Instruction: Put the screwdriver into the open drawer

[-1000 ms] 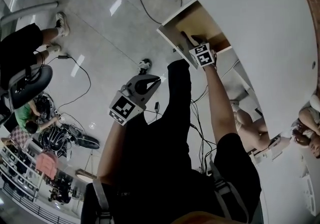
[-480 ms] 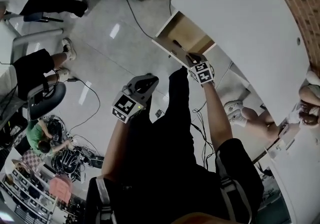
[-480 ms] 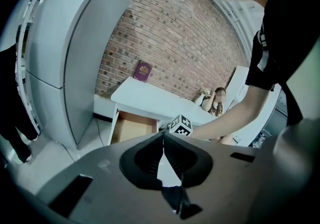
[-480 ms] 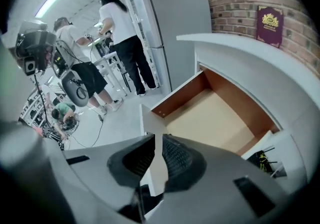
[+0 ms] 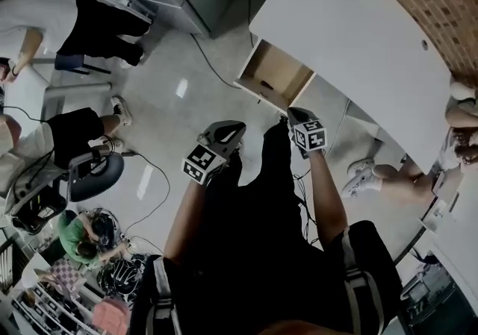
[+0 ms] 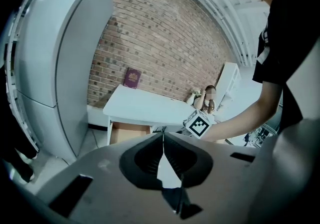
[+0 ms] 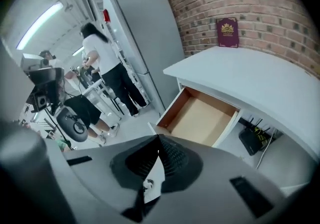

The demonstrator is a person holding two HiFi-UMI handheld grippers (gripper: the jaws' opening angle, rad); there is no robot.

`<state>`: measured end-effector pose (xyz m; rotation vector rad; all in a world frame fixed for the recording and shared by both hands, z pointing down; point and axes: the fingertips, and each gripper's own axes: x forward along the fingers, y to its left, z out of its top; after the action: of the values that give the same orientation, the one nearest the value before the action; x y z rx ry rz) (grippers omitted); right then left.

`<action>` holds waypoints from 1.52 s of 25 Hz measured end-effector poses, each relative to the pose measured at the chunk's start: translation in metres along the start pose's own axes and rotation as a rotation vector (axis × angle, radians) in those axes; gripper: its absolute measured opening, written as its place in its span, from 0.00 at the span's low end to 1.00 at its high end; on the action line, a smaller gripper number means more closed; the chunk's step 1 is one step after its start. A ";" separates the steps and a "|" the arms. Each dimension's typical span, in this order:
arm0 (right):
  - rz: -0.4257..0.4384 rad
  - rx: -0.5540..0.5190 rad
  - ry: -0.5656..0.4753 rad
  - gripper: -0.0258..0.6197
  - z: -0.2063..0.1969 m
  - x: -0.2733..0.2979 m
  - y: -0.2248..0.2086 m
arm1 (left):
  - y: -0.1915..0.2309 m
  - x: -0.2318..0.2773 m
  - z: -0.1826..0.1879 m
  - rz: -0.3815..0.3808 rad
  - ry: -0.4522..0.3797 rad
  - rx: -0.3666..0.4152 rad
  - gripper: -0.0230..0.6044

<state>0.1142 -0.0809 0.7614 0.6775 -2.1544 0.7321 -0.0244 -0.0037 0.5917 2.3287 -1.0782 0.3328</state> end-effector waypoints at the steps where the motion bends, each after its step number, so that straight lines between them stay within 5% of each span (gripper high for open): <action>1: -0.002 0.007 -0.015 0.13 0.003 -0.007 0.003 | -0.001 -0.002 0.003 -0.003 -0.002 0.009 0.06; 20: -0.107 -0.079 -0.266 0.13 0.028 -0.132 0.095 | -0.035 -0.024 0.053 -0.163 -0.073 0.123 0.06; 38: -0.180 -0.119 -0.300 0.13 0.019 -0.142 0.136 | -0.062 -0.039 0.031 -0.232 -0.083 0.052 0.06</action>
<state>0.0975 0.0340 0.6015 0.9519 -2.3446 0.4241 -0.0029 0.0357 0.5257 2.5021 -0.8337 0.1788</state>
